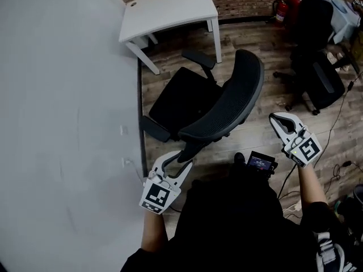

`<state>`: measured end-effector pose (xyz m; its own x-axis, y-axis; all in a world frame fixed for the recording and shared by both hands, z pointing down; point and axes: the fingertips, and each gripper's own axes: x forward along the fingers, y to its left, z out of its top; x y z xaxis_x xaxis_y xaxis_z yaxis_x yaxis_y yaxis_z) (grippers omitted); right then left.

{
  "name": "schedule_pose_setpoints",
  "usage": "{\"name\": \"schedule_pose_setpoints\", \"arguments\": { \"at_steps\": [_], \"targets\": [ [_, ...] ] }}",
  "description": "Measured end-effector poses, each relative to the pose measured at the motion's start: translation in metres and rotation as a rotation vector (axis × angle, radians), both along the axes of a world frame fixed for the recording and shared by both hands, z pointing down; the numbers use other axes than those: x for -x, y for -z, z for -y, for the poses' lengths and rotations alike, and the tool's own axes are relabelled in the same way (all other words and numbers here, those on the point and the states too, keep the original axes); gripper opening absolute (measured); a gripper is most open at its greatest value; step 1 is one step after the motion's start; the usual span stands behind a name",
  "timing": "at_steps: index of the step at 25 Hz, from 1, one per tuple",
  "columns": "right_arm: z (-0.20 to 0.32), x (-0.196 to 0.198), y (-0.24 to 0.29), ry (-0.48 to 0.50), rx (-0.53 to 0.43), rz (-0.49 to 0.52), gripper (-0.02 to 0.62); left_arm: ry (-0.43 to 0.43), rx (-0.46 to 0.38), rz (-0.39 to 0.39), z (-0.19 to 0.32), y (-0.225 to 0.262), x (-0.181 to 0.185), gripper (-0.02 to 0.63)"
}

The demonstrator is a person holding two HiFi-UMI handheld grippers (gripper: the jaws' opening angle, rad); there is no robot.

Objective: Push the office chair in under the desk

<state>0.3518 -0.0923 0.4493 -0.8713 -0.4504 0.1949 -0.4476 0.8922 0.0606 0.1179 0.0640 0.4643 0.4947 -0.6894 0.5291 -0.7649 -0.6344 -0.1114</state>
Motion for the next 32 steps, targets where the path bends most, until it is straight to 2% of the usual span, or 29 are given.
{"name": "schedule_pose_setpoints", "arguments": {
  "at_steps": [3, 6, 8, 10, 13, 18, 21, 27, 32],
  "targets": [
    [0.033, -0.005, 0.005, 0.097, -0.034, -0.067, 0.009, 0.058, 0.034, 0.045, 0.005, -0.011, 0.009, 0.149],
    [0.058, 0.003, 0.007, 0.233, -0.078, -0.173, 0.090, 0.099, 0.074, 0.104, 0.006, -0.020, 0.018, 0.160],
    [0.073, 0.011, 0.012, 0.333, -0.121, -0.214, 0.109, 0.121, 0.099, 0.132, 0.005, -0.025, 0.020, 0.181],
    [0.091, 0.016, 0.018, 0.434, -0.185, -0.247, 0.138, 0.143, 0.104, 0.125, 0.007, -0.028, 0.017, 0.201],
    [0.124, 0.013, 0.012, 0.576, -0.308, -0.399, 0.176, 0.172, 0.105, 0.109, 0.012, -0.031, 0.008, 0.221],
    [0.163, 0.028, -0.007, 0.781, -0.411, -0.653, 0.240, 0.191, 0.157, 0.224, 0.013, -0.044, 0.008, 0.226],
    [0.177, 0.043, -0.024, 0.895, -0.468, -0.766, 0.245, 0.207, 0.202, 0.285, 0.010, -0.055, 0.012, 0.225],
    [0.192, 0.054, -0.065, 1.082, -0.546, -0.967, 0.250, 0.212, 0.260, 0.348, 0.009, -0.071, 0.013, 0.225],
    [0.190, 0.062, -0.081, 1.169, -0.548, -0.987, 0.242, 0.193, 0.292, 0.380, 0.013, -0.079, 0.009, 0.225]
  ]
}}
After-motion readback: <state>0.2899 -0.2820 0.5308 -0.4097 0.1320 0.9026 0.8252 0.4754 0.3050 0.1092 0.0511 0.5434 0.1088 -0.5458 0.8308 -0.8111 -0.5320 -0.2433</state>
